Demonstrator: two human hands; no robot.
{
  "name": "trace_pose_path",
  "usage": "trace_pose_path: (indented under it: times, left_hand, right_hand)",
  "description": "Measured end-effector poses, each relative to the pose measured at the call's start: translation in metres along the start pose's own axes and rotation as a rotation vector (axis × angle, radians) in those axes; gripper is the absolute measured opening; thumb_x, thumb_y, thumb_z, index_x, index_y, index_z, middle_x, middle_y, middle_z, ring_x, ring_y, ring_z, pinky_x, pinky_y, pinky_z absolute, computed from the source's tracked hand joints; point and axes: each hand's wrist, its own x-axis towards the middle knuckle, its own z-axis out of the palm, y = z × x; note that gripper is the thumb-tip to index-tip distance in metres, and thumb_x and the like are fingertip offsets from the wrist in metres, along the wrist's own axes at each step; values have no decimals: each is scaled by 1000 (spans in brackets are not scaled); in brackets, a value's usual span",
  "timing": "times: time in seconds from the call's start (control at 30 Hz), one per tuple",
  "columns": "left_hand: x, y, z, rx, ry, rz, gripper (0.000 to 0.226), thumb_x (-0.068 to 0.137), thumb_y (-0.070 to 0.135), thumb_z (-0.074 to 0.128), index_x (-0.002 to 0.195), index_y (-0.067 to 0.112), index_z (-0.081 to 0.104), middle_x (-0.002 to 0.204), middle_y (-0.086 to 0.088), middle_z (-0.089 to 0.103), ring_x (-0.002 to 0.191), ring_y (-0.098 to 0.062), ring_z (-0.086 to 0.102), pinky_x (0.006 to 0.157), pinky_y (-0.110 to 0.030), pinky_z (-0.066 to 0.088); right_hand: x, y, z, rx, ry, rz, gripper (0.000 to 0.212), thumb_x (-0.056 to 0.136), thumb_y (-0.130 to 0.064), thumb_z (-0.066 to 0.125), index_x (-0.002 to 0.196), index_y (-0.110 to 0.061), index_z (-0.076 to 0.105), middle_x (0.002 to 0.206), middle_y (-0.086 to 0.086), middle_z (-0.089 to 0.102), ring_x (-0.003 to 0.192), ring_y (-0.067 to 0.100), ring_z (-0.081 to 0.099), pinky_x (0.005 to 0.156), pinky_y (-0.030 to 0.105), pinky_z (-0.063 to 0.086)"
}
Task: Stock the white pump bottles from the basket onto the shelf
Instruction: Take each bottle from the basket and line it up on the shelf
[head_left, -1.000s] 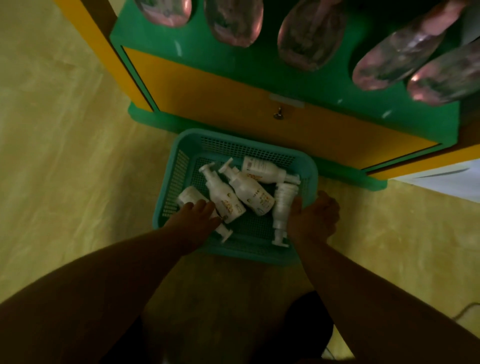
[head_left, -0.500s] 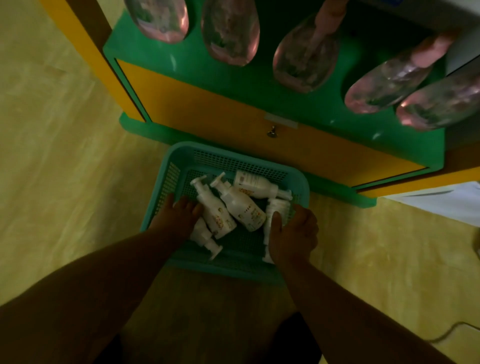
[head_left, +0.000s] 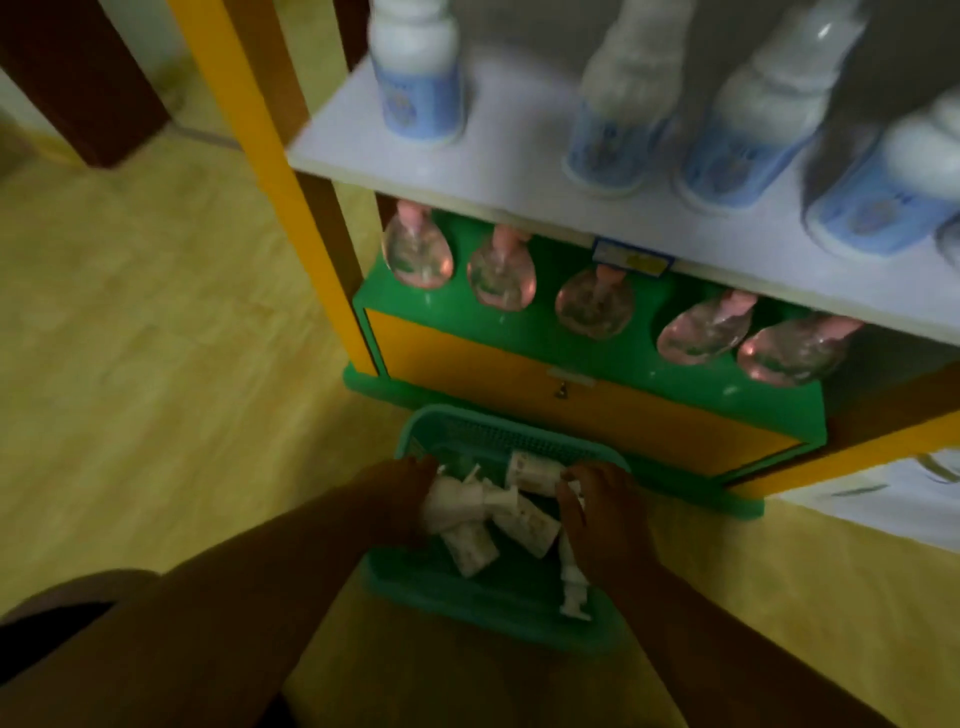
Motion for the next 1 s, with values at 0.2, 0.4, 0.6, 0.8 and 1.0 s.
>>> trace_pose_path:
  times: [0.2,0.4,0.6,0.8,1.0]
  left_hand:
    - [-75,8,-34,-728,165,84,83,61,56,83,132,34,44,122,9,56,106,-12,63,87,-32,57]
    - [-145,54,-76,-1281,334,319,70,73,27,84,134,27,50,122,0,68,111,-20,66,87,-39,57]
    - [-209,116,-174,-1292,444,654,61,81,18,71,137,6,49,129,-19,63,121,-36,59,102,-51,47]
    - [-244,142,-247,-1280,501,759,50,90,23,59,136,6,51,128,-22,62,120,-40,59,102,-54,45]
    - [-258,141,-305,-1301,417,925,48,100,32,51,137,2,49,131,-27,58,123,-41,55,106,-52,43]
  right_hand:
    - [-16,-47,-45,602,67,64,28,100,-46,38,108,-31,60,104,-15,61,99,2,58,90,34,47]
    - [-35,-80,-104,829,5,10,63,83,-84,34,132,-49,54,137,-15,60,124,5,58,110,46,46]
    - [-37,-147,-208,968,-13,-396,48,87,-74,51,132,-57,52,136,-18,62,125,11,62,103,48,52]
    - [-26,-190,-280,986,-49,-579,46,98,-49,49,143,-38,48,138,-11,64,126,11,61,105,41,52]
    - [-10,-230,-338,900,-4,-591,26,91,-40,65,116,-34,60,108,-18,75,102,5,71,87,30,61]
